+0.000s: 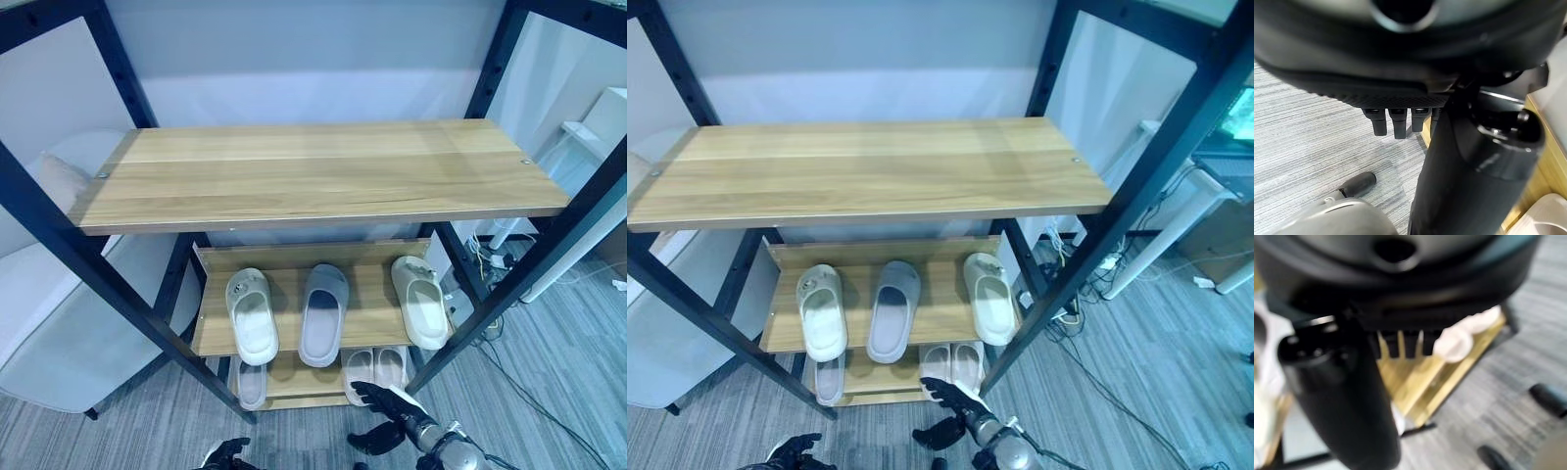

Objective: Arrange the slippers neatly on the shoe rack.

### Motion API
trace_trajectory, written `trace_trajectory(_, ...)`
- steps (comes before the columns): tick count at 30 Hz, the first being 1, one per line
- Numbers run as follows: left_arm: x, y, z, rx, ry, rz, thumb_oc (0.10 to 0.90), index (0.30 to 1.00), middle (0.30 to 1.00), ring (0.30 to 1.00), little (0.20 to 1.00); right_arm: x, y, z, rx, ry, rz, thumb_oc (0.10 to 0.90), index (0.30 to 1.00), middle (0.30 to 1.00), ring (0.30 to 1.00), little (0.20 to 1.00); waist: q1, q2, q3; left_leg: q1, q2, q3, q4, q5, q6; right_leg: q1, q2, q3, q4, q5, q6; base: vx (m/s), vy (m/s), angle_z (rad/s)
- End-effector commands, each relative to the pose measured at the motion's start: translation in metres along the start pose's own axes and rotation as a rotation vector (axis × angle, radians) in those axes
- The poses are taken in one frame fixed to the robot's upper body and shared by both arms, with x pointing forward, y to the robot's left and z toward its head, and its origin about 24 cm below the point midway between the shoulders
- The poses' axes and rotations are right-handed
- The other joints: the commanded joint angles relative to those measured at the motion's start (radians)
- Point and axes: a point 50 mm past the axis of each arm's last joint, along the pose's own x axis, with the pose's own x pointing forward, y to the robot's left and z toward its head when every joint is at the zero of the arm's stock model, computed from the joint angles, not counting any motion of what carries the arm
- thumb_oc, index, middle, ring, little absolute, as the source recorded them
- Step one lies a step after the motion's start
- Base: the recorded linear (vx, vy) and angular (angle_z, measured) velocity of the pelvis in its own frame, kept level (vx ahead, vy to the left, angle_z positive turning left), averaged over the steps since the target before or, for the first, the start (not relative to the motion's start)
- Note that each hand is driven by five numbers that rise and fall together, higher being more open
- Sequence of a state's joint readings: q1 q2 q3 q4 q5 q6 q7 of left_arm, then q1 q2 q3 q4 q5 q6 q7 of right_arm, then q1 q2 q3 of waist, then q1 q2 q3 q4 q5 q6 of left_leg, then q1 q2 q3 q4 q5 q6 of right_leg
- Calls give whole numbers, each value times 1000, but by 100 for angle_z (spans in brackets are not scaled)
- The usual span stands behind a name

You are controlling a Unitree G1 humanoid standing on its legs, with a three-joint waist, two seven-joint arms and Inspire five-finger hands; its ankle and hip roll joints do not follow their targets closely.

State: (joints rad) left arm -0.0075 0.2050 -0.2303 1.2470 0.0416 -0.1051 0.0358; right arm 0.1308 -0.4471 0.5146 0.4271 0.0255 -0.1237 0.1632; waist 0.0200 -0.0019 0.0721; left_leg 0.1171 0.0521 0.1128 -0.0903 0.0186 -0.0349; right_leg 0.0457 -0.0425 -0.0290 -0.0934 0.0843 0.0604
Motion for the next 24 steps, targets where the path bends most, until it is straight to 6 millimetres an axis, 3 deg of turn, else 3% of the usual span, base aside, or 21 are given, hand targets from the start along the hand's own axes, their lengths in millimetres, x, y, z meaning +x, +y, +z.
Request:
trace_trajectory(1, 2, -2, 0, 41, 19, 2, 800, 900, 900, 900, 900, 5, -1, 49, 17, -249, 35, 800, 900, 900, 900, 900, 21, -38, -12, -26, -55, -46, 11, -36, 4, 45, -12, -3, 64, -133, 63, 4, -15, 15)
trace_trajectory(10, -2, 2, -18, 8, 82, 14, 800, 900, 900, 900, 900, 7, 8, 81, 83, -358, 187, 800, 900, 900, 900, 900, 41, -44, -14, -29, -46, -44, 3, -27, -6, 56, -9, -19, 36, -123, 66, 0, -10, 3)
trace_trajectory(11, -2, 2, -18, 8, 82, 14, 800, 900, 900, 900, 900, 7, 8, 81, 83, -359, 188, 800, 900, 900, 900, 900, 41, -44, -13, -28, -46, -44, 3, -27, -6, 56, -9, -19, 36, -123, 66, 0, 0, 0)
trace_trajectory(16, -2, -1, -17, 18, 77, 6, 800, 900, 900, 900, 900, 11, 16, 120, 88, -483, 313, 800, 900, 900, 900, 900, 54, -44, -16, -30, -42, -48, 3, -23, -10, 62, -10, -30, 34, -126, 66, -7, 1, 0)
trace_trajectory(24, 0, -8, -8, 49, 53, -12, 800, 900, 900, 900, 900, 15, 30, 149, 134, -560, 411, 800, 900, 900, 900, 900, 65, -44, -16, -39, -41, -57, 3, -11, -13, 56, -12, -45, 45, -125, 63, -8, 5, 9)
